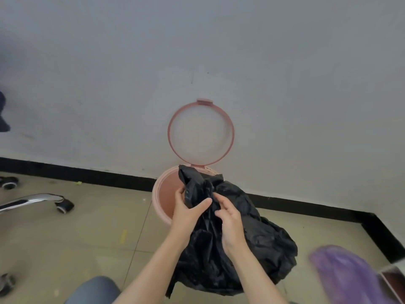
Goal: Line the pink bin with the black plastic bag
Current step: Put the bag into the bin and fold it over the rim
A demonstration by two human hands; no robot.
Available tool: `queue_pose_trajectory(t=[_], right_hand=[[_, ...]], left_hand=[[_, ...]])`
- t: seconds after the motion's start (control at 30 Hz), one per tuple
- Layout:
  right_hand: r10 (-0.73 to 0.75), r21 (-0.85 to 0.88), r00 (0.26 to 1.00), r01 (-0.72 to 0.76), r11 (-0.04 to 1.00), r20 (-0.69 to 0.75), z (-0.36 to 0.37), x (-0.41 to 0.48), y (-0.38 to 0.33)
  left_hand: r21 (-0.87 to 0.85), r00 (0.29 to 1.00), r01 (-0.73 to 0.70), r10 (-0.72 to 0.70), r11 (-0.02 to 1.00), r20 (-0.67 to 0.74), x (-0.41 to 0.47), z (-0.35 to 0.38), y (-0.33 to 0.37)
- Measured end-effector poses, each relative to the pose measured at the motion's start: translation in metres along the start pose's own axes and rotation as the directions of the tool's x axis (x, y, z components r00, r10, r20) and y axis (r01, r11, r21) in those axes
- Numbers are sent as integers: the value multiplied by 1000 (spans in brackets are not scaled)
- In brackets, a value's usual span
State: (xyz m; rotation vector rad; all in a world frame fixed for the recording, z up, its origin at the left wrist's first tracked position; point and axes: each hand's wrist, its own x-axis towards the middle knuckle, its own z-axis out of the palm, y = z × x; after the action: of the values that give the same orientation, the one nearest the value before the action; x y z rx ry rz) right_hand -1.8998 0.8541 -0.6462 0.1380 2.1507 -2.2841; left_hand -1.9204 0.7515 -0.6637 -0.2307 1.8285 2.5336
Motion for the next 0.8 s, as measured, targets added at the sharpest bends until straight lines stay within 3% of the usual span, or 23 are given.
queue_pose_trajectory(t=[0.1, 0.17, 0.23, 0.27, 0.33, 0.47, 0.6, 0.8], right_hand=[[7, 25, 999, -8, 1000, 41, -3, -3, 4], [-28, -11, 990, 27, 1000, -137, -13, 0, 4], [-132, -178, 943, 79, 981, -306, -28, 6, 4], [-170, -277, 944, 89, 957, -283, -32, 8, 3], [-142, -443, 989, 106, 890, -49, -33, 11, 1], [-64, -406, 951, 189, 894, 302, -11, 5, 6], [-30, -368, 963, 131, 920, 268, 8, 0, 23], [-180, -346, 972, 223, 911, 153, 8, 3, 9]], left_hand=[[-22, 1000, 20, -20, 1000, -22, 3, 0, -1], [-110, 998, 31, -36, 993, -45, 0, -1, 4], [-187, 998, 22, -34, 982, -58, -2, -4, 11], [-227, 997, 19, -35, 974, -65, -3, -6, 15], [-327, 994, 43, -72, 944, -76, -2, -8, 23], [-435, 980, 127, -181, 891, -84, 5, -6, 29], [-409, 983, 101, -154, 907, -97, 7, -1, 27], [-428, 999, 52, -44, 902, 27, 5, -8, 33]])
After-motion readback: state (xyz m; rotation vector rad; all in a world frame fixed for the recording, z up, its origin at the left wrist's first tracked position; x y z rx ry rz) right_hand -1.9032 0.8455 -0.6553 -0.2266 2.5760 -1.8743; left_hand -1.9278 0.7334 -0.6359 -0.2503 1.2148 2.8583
